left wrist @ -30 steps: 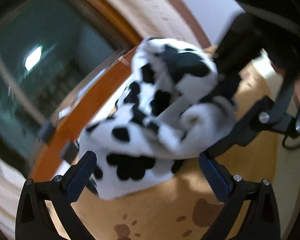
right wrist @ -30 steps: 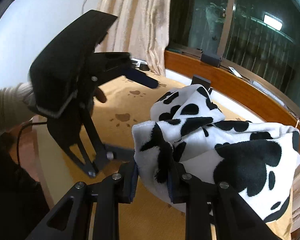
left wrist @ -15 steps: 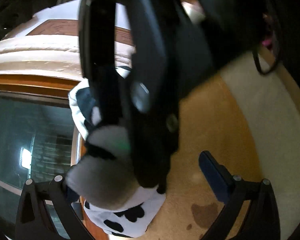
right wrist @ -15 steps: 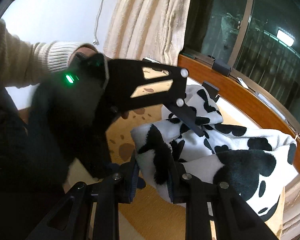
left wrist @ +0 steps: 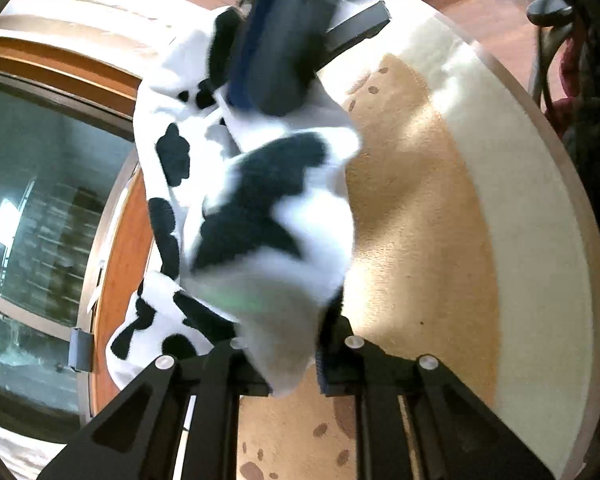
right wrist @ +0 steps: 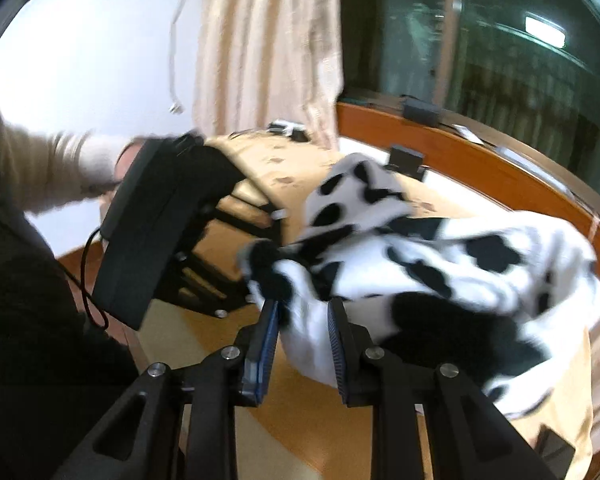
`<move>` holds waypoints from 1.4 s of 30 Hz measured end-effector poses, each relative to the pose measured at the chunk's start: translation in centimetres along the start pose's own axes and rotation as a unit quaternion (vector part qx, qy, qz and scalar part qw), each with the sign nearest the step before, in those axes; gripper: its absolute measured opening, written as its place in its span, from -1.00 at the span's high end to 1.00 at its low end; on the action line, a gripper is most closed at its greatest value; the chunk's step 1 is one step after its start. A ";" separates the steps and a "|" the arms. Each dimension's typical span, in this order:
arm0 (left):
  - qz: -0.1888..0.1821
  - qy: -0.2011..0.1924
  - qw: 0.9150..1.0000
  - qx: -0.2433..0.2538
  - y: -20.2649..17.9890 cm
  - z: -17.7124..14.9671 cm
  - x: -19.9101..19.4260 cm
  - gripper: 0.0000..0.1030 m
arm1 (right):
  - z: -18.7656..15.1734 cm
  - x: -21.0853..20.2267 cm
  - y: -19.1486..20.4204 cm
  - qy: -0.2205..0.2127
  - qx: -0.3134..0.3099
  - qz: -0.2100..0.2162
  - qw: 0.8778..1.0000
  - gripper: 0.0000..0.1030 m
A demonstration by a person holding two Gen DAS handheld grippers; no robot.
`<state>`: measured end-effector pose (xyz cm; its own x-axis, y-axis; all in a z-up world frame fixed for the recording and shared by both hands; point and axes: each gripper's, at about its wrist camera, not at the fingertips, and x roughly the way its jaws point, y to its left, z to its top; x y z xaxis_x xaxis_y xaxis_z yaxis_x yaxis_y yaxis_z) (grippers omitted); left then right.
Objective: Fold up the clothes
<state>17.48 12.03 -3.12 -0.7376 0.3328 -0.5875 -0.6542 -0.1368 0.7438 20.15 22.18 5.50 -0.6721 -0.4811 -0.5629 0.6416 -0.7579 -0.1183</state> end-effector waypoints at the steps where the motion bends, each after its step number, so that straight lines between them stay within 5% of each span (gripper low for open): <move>1: 0.002 -0.001 1.000 -0.005 0.2 -0.1 -0.2 0.70 | 0.1 -0.7 -0.8 -0.006 0.009 -0.014 1.000 0.49; 3: 0.007 -0.004 1.000 -0.014 0.6 -0.4 -0.5 0.71 | 0.6 -2.5 -2.5 -0.025 0.028 -0.052 0.998 0.47; 5: 0.011 -0.005 1.000 -0.020 1.1 -0.6 -0.9 0.70 | 1.4 -3.4 -4.2 -0.034 0.040 -0.090 0.995 0.18; 7: 0.017 -0.003 1.000 -0.020 1.4 -0.9 -1.0 0.70 | 1.8 -2.4 -4.5 -0.009 0.027 -0.100 0.995 -0.65; 17: 0.033 -0.001 0.999 -0.035 -1.1 0.7 -1.9 0.70 | 4.1 2.8 -6.0 0.113 -0.039 -0.152 0.981 -0.66; 18: 0.034 -0.001 0.999 -0.035 -1.0 0.6 -1.7 0.70 | 4.3 3.3 -6.1 0.125 -0.045 -0.156 0.979 -0.65; 20: 0.034 0.000 0.999 -0.036 -1.0 0.3 -1.3 0.70 | 4.5 3.4 -6.8 0.136 -0.041 -0.172 0.975 -0.20; 22: 0.035 0.000 0.999 -0.036 -0.9 0.1 -0.9 0.70 | 4.2 1.6 -8.4 0.115 0.003 -0.202 0.973 0.75; 26: 0.029 0.004 0.999 -0.038 -1.5 -0.4 -0.1 0.70 | 3.6 -2.0 -11.5 0.072 0.091 -0.258 0.959 0.82; 31: 0.020 0.007 0.999 -0.038 -1.9 -0.8 0.8 0.70 | 2.9 -6.5 -15.5 0.017 0.199 -0.324 0.925 0.82; 37: 0.023 0.010 0.998 -0.063 -1.3 -0.8 1.4 0.70 | -4.7 -9.6 -17.4 0.033 0.336 -0.346 0.875 0.84; 42: 0.032 0.016 0.996 -0.076 -1.1 -0.8 1.1 0.70 | -7.1 -9.9 -16.1 0.038 0.348 -0.332 0.876 0.84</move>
<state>17.24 11.81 -4.85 -0.7822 0.2885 -0.5521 -0.6214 -0.2980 0.7246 19.09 42.21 7.16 -0.7683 0.1788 -0.6146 -0.2798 -0.9574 0.0713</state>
